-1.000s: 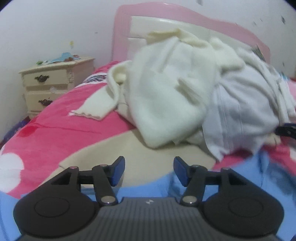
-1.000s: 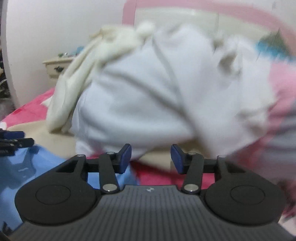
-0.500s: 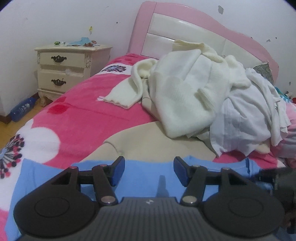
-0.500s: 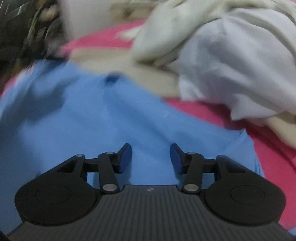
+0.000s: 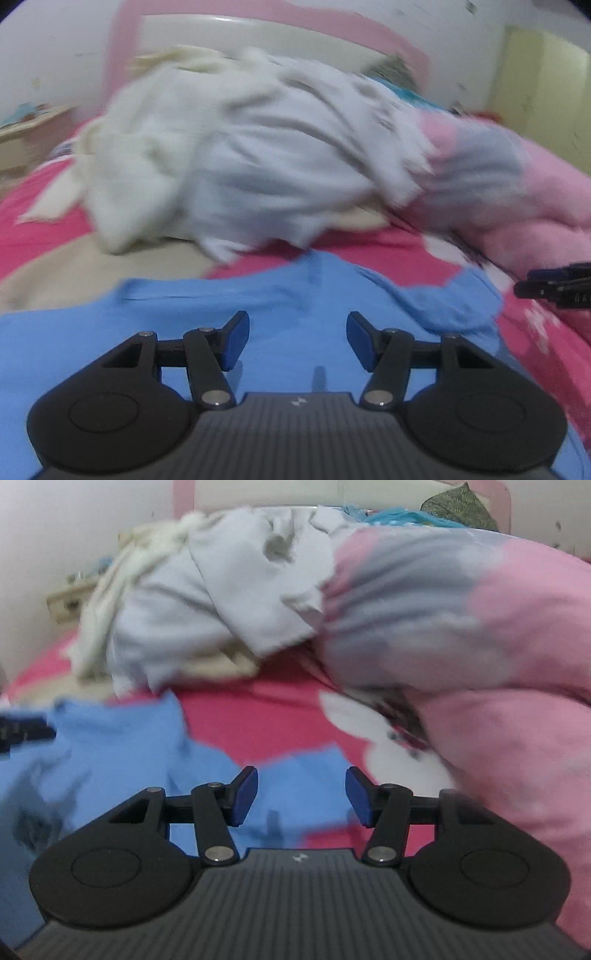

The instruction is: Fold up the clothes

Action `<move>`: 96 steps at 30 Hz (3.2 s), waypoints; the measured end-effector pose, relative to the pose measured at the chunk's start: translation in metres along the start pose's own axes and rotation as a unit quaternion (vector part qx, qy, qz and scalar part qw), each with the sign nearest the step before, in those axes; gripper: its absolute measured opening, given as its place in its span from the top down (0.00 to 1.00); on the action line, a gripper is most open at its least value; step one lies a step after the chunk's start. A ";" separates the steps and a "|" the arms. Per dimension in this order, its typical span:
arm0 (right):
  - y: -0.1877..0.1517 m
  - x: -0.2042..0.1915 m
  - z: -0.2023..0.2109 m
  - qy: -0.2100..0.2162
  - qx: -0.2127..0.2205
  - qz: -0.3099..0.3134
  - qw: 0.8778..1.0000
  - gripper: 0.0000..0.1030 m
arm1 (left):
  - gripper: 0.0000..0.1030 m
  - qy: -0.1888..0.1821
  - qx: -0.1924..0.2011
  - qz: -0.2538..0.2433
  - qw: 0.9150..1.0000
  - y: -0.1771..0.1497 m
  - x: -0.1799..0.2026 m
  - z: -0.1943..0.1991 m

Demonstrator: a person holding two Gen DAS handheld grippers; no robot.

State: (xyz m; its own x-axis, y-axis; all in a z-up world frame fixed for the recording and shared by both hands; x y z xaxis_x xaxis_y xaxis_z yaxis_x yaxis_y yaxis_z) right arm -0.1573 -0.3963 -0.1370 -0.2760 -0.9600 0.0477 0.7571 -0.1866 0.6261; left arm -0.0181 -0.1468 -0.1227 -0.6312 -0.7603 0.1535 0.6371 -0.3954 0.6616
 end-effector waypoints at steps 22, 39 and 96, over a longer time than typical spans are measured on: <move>0.058 0.022 -0.070 -0.045 0.051 0.001 0.998 0.55 | 0.43 0.024 -0.016 -0.166 0.986 -0.010 0.081 -0.056; 0.007 0.022 -0.046 -0.003 -0.004 0.101 0.995 0.74 | 0.43 0.016 -0.002 -0.170 0.985 0.024 0.116 -0.092; -0.024 0.125 -0.046 0.159 0.003 -0.420 0.894 0.92 | 0.53 -0.087 -0.003 -0.264 0.961 0.009 0.206 -0.094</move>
State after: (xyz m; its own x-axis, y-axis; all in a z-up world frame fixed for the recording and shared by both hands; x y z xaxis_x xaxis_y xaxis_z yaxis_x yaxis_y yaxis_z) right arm -0.1826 -0.5218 -0.1820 -0.5624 -0.4936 -0.6634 0.3597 -0.8684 0.3412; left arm -0.1006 -0.3553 -0.1536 -0.9310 -0.3558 -0.0819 0.2103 -0.7059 0.6763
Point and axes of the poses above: each gripper's, at about its wrist camera, not at the fingertips, and z roughly against the way its jaws point, x to its right, y to its top, the point moved 2 cm from there along -z, roughly the way its jaws point, and after that the axes turned 9 degrees about -x, right-handed, at the moved point
